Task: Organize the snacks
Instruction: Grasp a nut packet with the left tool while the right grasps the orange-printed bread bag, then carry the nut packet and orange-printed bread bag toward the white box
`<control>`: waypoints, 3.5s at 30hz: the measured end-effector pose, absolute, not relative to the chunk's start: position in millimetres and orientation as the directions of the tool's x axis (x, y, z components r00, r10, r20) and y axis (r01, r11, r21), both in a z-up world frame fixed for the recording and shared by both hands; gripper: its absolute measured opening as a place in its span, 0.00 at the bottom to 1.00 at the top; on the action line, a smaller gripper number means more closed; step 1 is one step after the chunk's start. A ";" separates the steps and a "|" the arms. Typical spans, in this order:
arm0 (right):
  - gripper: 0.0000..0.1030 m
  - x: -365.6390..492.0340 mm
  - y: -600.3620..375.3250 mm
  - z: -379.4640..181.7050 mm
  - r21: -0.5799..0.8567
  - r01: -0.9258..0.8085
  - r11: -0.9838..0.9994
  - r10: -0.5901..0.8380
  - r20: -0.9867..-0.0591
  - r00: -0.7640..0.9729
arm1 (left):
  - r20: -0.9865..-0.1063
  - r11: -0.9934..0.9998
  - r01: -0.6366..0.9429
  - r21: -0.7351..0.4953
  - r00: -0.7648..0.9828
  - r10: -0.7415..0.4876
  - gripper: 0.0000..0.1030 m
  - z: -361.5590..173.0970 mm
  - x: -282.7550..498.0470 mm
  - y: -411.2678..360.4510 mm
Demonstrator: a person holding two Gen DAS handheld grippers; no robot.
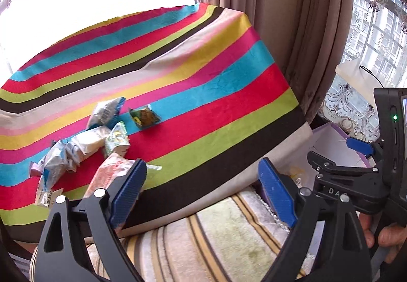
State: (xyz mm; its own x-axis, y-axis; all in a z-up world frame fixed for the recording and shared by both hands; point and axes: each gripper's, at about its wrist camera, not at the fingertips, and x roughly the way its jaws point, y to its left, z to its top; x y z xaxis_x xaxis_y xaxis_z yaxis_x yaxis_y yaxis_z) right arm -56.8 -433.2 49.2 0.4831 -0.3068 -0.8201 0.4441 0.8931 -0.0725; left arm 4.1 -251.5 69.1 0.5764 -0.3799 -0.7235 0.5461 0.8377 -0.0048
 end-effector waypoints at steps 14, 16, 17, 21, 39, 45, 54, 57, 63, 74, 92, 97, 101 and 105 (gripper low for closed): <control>0.84 -26.5 -346.3 55.5 0.152 0.236 0.960 -0.011 -0.820 0.572 | -0.740 0.959 0.256 -0.117 0.622 -0.257 0.87 63.7 33.4 -107.9; 0.84 -22.3 -337.2 55.5 0.142 0.214 0.967 -0.004 -0.824 0.566 | -0.745 0.967 0.217 -0.130 0.623 -0.240 0.87 61.8 37.1 -87.7; 0.84 -20.3 -333.2 56.0 0.144 0.205 0.968 0.003 -0.825 0.565 | -0.748 0.972 0.195 -0.129 0.624 -0.224 0.87 60.4 38.5 -76.5; 0.84 -14.4 -318.7 56.2 0.173 0.179 0.969 0.045 -0.828 0.558 | -0.773 0.979 0.122 -0.164 0.600 -0.205 0.87 50.0 48.6 -35.4; 0.84 46.1 -236.3 41.9 0.223 0.166 0.961 0.119 -0.870 0.478 | -0.858 0.976 0.209 -0.056 0.490 -0.154 0.87 13.8 100.6 -8.2; 0.84 65.7 -222.8 31.7 0.254 0.178 0.951 0.154 -0.884 0.441 | -0.867 0.968 0.246 -0.041 0.472 -0.157 0.87 6.4 113.6 -9.0; 0.86 95.7 -188.5 26.7 0.145 0.124 0.982 0.077 -0.895 0.440 | -0.870 0.960 0.269 -0.076 0.452 -0.196 0.87 1.1 119.6 -3.4; 0.86 102.7 -184.0 22.0 0.108 0.132 0.985 0.041 -0.903 0.428 | -0.871 0.957 0.281 -0.070 0.450 -0.196 0.87 -0.7 121.7 -3.7; 0.86 116.6 -181.8 6.2 0.031 0.165 0.986 -0.036 -0.922 0.385 | -0.878 0.949 0.316 -0.018 0.450 -0.166 0.87 -5.8 122.7 -12.5; 0.48 105.8 -192.2 3.2 0.053 0.180 0.982 -0.021 -0.922 0.387 | -0.888 0.941 0.338 -0.006 0.431 -0.161 0.46 -10.5 121.8 -19.7; 0.46 70.7 -245.6 21.0 0.152 0.176 0.973 0.059 -0.893 0.446 | -0.870 0.949 0.311 -0.052 0.453 -0.195 0.42 13.0 96.5 -14.1; 0.46 64.1 -242.9 26.2 0.169 0.178 0.969 0.070 -0.885 0.459 | -0.865 0.951 0.304 -0.054 0.462 -0.197 0.42 19.6 87.3 -19.1; 0.46 57.1 -252.0 33.5 0.189 0.180 0.965 0.083 -0.875 0.477 | -0.861 0.946 0.321 -0.048 0.467 -0.202 0.42 25.5 80.4 -28.7; 0.46 46.2 -269.6 40.0 0.206 0.201 0.958 0.083 -0.867 0.490 | -0.856 0.937 0.346 -0.042 0.471 -0.212 0.42 31.5 74.2 -44.7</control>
State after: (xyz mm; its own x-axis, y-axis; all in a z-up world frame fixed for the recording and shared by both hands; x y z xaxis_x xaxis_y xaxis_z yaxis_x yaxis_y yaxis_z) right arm 46.2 -269.6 40.0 0.4905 0.0835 -0.8675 0.2014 0.9576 0.2060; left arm 74.2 -44.7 31.5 0.4713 -0.2124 -0.8560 0.3464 0.9372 -0.0419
